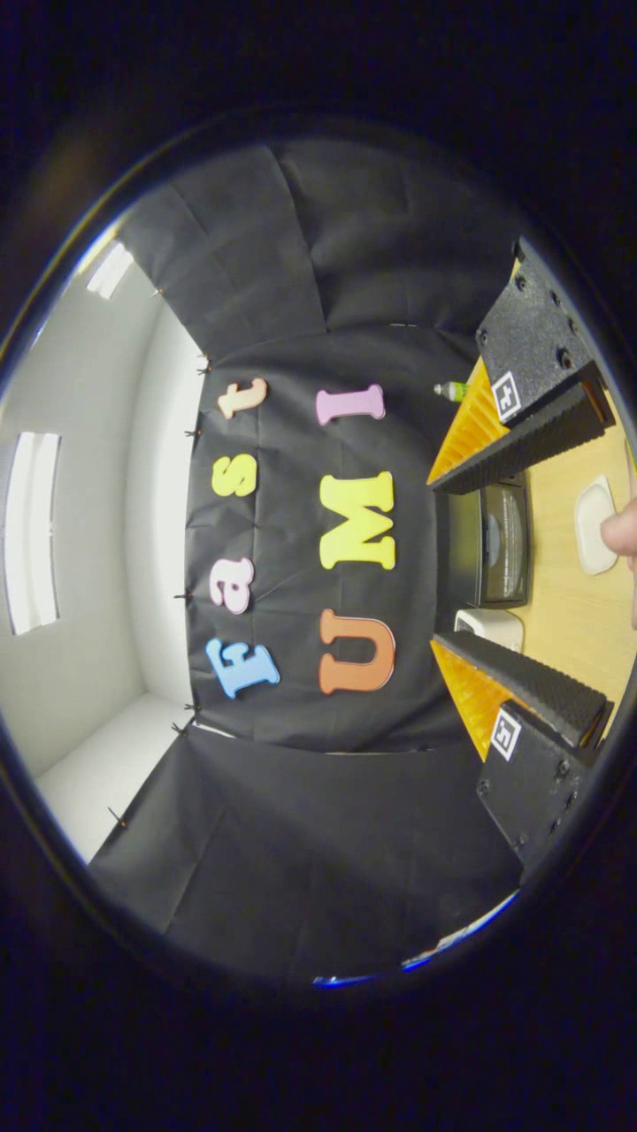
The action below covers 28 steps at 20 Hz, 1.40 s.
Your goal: Open the toaster oven, put the food inside, and close the toaster oven door.
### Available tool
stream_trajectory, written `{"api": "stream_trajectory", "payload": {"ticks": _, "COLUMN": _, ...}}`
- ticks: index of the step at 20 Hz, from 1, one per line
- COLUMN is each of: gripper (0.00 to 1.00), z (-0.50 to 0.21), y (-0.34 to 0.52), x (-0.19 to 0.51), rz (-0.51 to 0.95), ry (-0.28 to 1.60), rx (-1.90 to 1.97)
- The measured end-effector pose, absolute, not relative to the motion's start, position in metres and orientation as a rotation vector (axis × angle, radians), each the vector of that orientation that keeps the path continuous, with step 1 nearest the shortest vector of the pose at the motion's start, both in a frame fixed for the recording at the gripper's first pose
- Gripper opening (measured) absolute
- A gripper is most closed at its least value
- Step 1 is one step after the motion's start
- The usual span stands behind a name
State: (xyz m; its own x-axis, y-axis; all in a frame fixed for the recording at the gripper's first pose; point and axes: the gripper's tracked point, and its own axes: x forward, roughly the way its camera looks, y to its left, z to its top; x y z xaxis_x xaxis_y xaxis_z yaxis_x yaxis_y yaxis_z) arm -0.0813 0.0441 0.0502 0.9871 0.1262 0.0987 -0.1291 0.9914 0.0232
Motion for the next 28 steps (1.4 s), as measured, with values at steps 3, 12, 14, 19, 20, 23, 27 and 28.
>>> {"api": "stream_trajectory", "payload": {"ticks": 3, "gripper": 1.00, "z": 0.049, "y": 0.041, "x": -0.085, "rz": 0.086, "ry": -0.090, "rx": 0.015}}
{"api": "stream_trajectory", "payload": {"ticks": 12, "gripper": 1.00, "z": 0.038, "y": 0.069, "x": -0.076, "rz": 0.066, "ry": 0.001, "rx": -0.059}}
{"api": "stream_trajectory", "payload": {"ticks": 14, "gripper": 1.00, "z": 0.032, "y": 0.080, "x": -0.072, "rz": 0.087, "ry": 0.021, "rx": -0.064}}
{"api": "stream_trajectory", "payload": {"ticks": 19, "gripper": 1.00, "z": 0.021, "y": 0.090, "x": -0.059, "rz": 0.129, "ry": 0.072, "rx": 0.035}}
{"api": "stream_trajectory", "payload": {"ticks": 20, "gripper": 1.00, "z": 0.019, "y": 0.091, "x": -0.056, "rz": 0.140, "ry": 0.085, "rx": 0.069}}
{"api": "stream_trajectory", "payload": {"ticks": 23, "gripper": 1.00, "z": 0.017, "y": 0.087, "x": -0.049, "rz": 0.138, "ry": 0.103, "rx": 0.134}}
{"api": "stream_trajectory", "payload": {"ticks": 27, "gripper": 1.00, "z": 0.021, "y": 0.084, "x": -0.050, "rz": 0.116, "ry": 0.085, "rx": 0.114}}
{"api": "stream_trajectory", "payload": {"ticks": 28, "gripper": 1.00, "z": 0.021, "y": 0.085, "x": -0.051, "rz": 0.115, "ry": 0.080, "rx": 0.111}}
